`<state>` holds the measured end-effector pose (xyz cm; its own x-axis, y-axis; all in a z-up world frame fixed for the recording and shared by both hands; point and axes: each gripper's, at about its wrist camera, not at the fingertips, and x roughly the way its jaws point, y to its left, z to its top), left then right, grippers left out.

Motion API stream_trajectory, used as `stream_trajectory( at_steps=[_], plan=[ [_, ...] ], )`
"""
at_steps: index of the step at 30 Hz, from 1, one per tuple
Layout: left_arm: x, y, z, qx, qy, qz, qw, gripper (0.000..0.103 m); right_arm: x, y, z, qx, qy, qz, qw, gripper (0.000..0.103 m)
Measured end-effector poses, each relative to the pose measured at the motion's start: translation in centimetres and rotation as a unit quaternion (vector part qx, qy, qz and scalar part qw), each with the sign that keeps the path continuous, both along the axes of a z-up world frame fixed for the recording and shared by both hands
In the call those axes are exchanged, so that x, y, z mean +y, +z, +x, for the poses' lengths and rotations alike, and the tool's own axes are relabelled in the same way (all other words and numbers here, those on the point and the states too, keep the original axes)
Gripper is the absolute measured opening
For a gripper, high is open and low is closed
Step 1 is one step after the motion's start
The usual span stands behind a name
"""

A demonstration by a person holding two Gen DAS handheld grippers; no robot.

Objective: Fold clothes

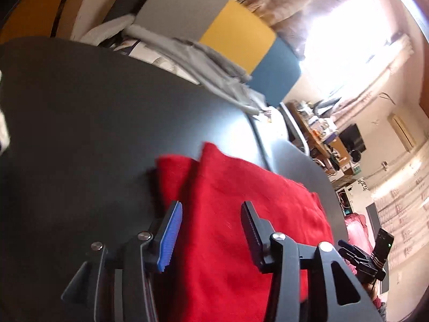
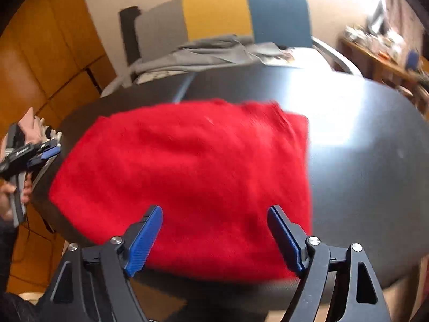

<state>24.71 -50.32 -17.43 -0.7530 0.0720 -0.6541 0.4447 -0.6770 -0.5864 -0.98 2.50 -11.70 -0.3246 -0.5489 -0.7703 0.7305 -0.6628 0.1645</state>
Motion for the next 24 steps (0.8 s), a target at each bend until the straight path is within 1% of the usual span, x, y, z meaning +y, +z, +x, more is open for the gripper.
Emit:
stream_trajectory(
  at_steps=[2, 3, 7, 9, 12, 14, 17, 18, 19, 20, 21, 24],
  plan=[
    [-1.4, -1.3, -1.8, -0.018, -0.002, 0.020, 0.9996, 0.054, -2.4, 0.1, -0.8, 0.013, 0.007, 0.004, 1.000, 0.082],
    [-1.6, -1.8, -2.5, -0.025, -0.007, 0.032, 0.9992, 0.055, -3.2, 0.0, -1.2, 0.012, 0.008, 0.002, 1.000, 0.082],
    [-1.3, -3.2, -3.8, -0.041, -0.029, 0.046, 0.9977, 0.059, -5.9, -0.4, -2.6, 0.007, 0.015, -0.003, 1.000, 0.082],
    [-1.4, -3.9, -4.2, -0.044, -0.038, 0.059, 0.9965, 0.061, -6.1, -0.8, -3.2, 0.005, 0.014, -0.003, 1.000, 0.082],
    [-0.8, -4.7, -3.7, -0.056, -0.042, 0.055, 0.9961, 0.062, -5.8, -1.8, -3.9, -0.007, 0.005, -0.007, 1.000, 0.082],
    [-0.5, -4.9, -3.4, -0.053, -0.037, 0.052, 0.9966, 0.062, -5.0, -2.6, -4.0, -0.019, -0.002, -0.014, 1.000, 0.083],
    [-0.1, -4.9, -3.3, -0.052, -0.031, 0.043, 0.9972, 0.060, -3.8, -4.1, -4.1, -0.035, -0.015, -0.019, 0.999, 0.084],
    [0.1, -4.8, -3.5, -0.057, -0.036, 0.035, 0.9971, 0.048, -3.6, -4.3, -4.0, -0.036, -0.015, -0.025, 0.999, 0.084],
    [0.2, -5.0, -3.6, -0.062, -0.041, 0.035, 0.9966, 0.032, -3.4, -4.5, -3.9, -0.037, -0.014, -0.030, 0.999, 0.084],
    [0.3, -5.3, -3.7, -0.068, -0.043, 0.045, 0.9957, 0.015, -3.3, -4.6, -3.9, -0.035, -0.012, -0.031, 0.999, 0.085],
    [0.3, -5.5, -3.7, -0.069, -0.040, 0.051, 0.9955, 0.014, -3.3, -4.6, -3.8, -0.034, -0.011, -0.032, 0.999, 0.085],
    [0.3, -4.9, -3.7, -0.067, -0.026, 0.044, 0.9964, 0.013, -3.5, -4.5, -3.8, -0.036, -0.003, -0.027, 0.999, 0.085]
  ],
)
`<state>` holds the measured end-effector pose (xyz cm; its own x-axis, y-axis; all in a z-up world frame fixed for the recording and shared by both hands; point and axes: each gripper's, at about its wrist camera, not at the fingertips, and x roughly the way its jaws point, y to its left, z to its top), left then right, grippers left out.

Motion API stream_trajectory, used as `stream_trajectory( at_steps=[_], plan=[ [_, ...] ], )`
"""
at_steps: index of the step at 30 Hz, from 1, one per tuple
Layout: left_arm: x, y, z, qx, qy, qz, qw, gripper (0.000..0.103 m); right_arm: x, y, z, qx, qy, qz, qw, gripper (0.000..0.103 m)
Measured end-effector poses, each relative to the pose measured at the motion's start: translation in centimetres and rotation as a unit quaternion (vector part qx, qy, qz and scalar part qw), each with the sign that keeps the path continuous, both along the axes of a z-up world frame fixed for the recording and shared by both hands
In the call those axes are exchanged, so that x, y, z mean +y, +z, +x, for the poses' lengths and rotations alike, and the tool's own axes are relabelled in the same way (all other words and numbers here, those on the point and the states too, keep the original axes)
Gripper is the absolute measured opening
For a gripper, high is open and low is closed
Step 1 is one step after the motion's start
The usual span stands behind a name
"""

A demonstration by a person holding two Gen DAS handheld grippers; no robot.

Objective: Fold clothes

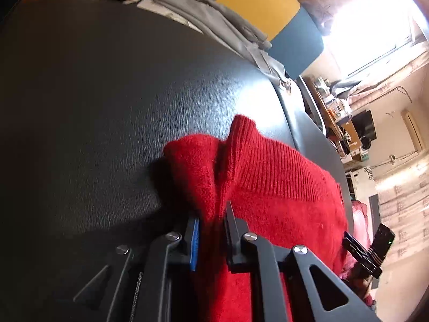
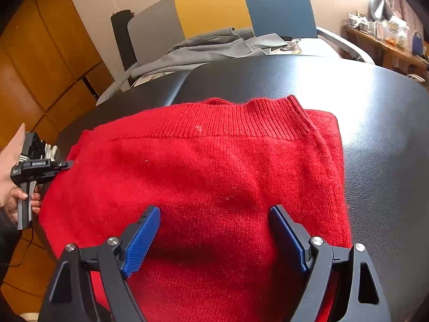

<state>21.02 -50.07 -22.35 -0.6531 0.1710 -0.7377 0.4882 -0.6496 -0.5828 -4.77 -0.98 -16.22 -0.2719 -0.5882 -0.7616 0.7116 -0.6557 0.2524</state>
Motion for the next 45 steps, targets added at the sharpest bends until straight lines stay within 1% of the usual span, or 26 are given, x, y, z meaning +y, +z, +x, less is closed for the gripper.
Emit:
stream_trajectory(
  at_steps=[3, 4, 7, 10, 11, 14, 17, 21, 24, 27, 29, 31, 34, 39, 45],
  plan=[
    [-1.1, 0.7, 0.4, 0.012, 0.015, 0.015, 0.9997, 0.013, 0.4, 1.1, -0.2, -0.008, 0.024, -0.009, 1.000, 0.085],
    [-1.5, 1.0, 0.5, 0.014, 0.017, 0.014, 0.9997, 0.013, 0.6, 1.7, -0.4, -0.010, 0.034, -0.019, 0.999, 0.085],
    [-2.3, 2.4, 0.5, 0.005, 0.019, -0.011, 0.9997, 0.013, 0.6, 3.6, -1.1, -0.007, 0.074, -0.029, 0.997, 0.085],
    [-3.3, 3.5, 0.6, -0.009, 0.027, -0.031, 0.9991, 0.013, -0.4, 5.0, -2.1, 0.004, 0.112, -0.018, 0.994, 0.085],
    [-3.5, 3.8, 0.6, -0.013, 0.029, -0.036, 0.9988, 0.013, -0.8, 5.0, -2.6, 0.001, 0.123, -0.012, 0.992, 0.085],
    [-4.2, 4.8, 0.6, -0.023, 0.034, -0.047, 0.9980, 0.013, -2.4, 4.8, -3.6, -0.005, 0.159, 0.011, 0.987, 0.085],
    [-4.7, 5.9, 1.0, -0.024, 0.038, -0.050, 0.9978, 0.013, -4.4, 4.1, -3.8, -0.010, 0.202, 0.038, 0.979, 0.083],
    [-4.6, 7.5, 1.4, -0.023, 0.036, -0.055, 0.9976, 0.013, -6.6, 2.6, -3.4, -0.008, 0.251, 0.086, 0.964, 0.081],
    [-3.5, 8.9, 1.4, -0.014, 0.026, -0.060, 0.9977, 0.013, -7.3, 1.0, -3.7, -0.018, 0.269, 0.120, 0.955, 0.079],
    [-1.8, 10.4, 0.9, 0.005, 0.016, -0.059, 0.9981, 0.013, -7.7, -0.1, -3.6, -0.014, 0.276, 0.143, 0.950, 0.079],
    [-0.1, 11.7, 0.2, 0.019, 0.006, -0.064, 0.9977, 0.013, -7.7, -0.5, -3.4, -0.009, 0.274, 0.146, 0.951, 0.080],
    [1.5, 12.7, -0.7, 0.035, -0.002, -0.061, 0.9975, 0.013, -7.7, -0.7, -3.2, -0.005, 0.271, 0.145, 0.952, 0.081],
    [3.6, 13.9, -1.8, 0.057, -0.006, -0.047, 0.9973, 0.013, -7.6, -0.9, -2.9, 0.001, 0.263, 0.145, 0.954, 0.081],
    [6.4, 15.2, -3.8, 0.086, 0.006, -0.003, 0.9962, 0.013, -7.5, -1.1, -2.3, 0.007, 0.251, 0.140, 0.958, 0.084],
    [11.2, 17.3, -7.1, 0.092, 0.000, 0.012, 0.9957, 0.013, -6.8, -1.3, -2.2, 0.002, 0.246, 0.115, 0.963, 0.085]
  ],
)
